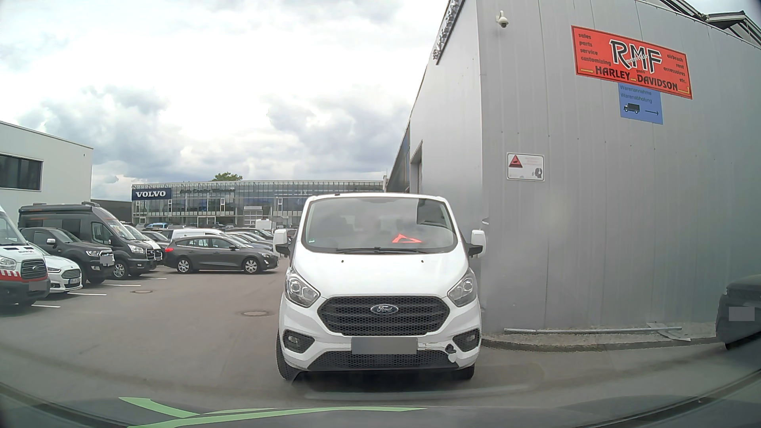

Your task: Follow the waypoints while adhering to traffic rules and regulations

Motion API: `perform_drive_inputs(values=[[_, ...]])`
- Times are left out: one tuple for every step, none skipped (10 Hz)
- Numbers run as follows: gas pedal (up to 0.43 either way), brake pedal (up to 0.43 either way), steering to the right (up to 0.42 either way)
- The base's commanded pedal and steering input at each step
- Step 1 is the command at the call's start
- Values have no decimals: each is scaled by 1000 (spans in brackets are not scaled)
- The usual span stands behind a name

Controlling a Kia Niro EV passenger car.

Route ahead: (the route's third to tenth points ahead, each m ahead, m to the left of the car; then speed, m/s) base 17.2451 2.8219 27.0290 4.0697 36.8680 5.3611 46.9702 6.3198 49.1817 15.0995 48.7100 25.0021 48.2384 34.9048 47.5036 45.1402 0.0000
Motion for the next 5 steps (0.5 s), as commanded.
perform_drive_inputs(values=[[0,463,-463],[0,463,-462],[0,463,-462],[0,463,-462],[0,463,-462]])
